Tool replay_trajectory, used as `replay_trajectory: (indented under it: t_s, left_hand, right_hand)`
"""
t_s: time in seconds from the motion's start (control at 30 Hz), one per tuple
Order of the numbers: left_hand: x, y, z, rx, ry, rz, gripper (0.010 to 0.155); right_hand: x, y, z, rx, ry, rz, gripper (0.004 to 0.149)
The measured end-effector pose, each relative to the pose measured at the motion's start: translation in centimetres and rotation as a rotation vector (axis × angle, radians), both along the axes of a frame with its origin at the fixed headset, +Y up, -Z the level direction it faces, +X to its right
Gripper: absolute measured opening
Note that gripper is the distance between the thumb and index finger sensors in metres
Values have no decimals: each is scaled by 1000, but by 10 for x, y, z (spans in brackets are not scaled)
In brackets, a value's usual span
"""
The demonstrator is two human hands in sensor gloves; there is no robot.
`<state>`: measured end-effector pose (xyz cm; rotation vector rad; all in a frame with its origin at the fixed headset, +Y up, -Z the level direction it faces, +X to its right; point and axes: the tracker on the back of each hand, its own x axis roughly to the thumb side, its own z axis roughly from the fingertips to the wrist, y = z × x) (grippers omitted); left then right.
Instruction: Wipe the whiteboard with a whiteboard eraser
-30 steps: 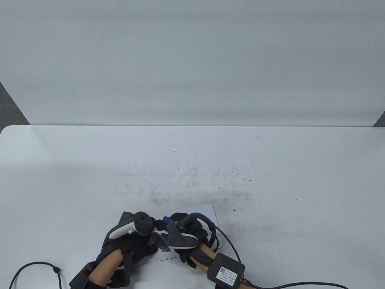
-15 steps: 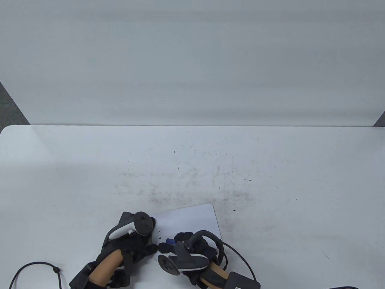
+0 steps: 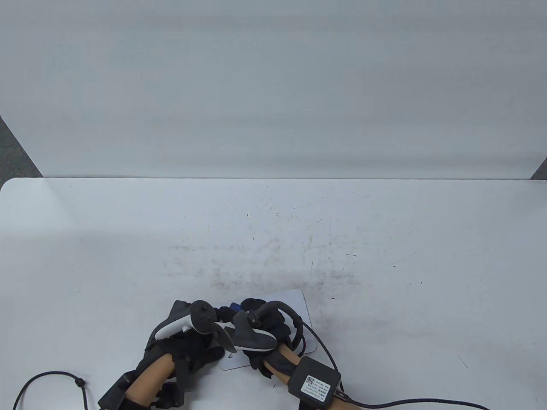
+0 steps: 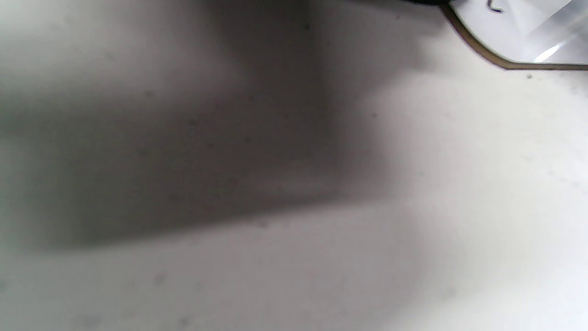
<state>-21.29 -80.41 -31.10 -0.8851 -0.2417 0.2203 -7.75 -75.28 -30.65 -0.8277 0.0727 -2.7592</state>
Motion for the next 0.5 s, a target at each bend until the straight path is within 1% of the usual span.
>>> replay_trajectory:
  t_s: [0.07,0.17,0.27,0.4,0.47,0.5]
  left_hand:
    - [0,0,0,1,0,-1,92]
    - [0,0,0,4,0,-3,92]
    - [0,0,0,4,0,-4,92]
    - [0,0,0,4,0,-4,92]
    - [0,0,0,4,-1,-4,92]
    - [0,0,0,5,0,-4,92]
  right_hand:
    - [-2,-3,4,12,0,10,62]
    - [0,-2,18,-3,25,39,62]
    - [10,-1,44,-23,71,36,63]
    - [21,1,71,-25,125,37,63]
    - [24,1,77,-26,144,47,62]
    - [24,2,76,-24,143,49,62]
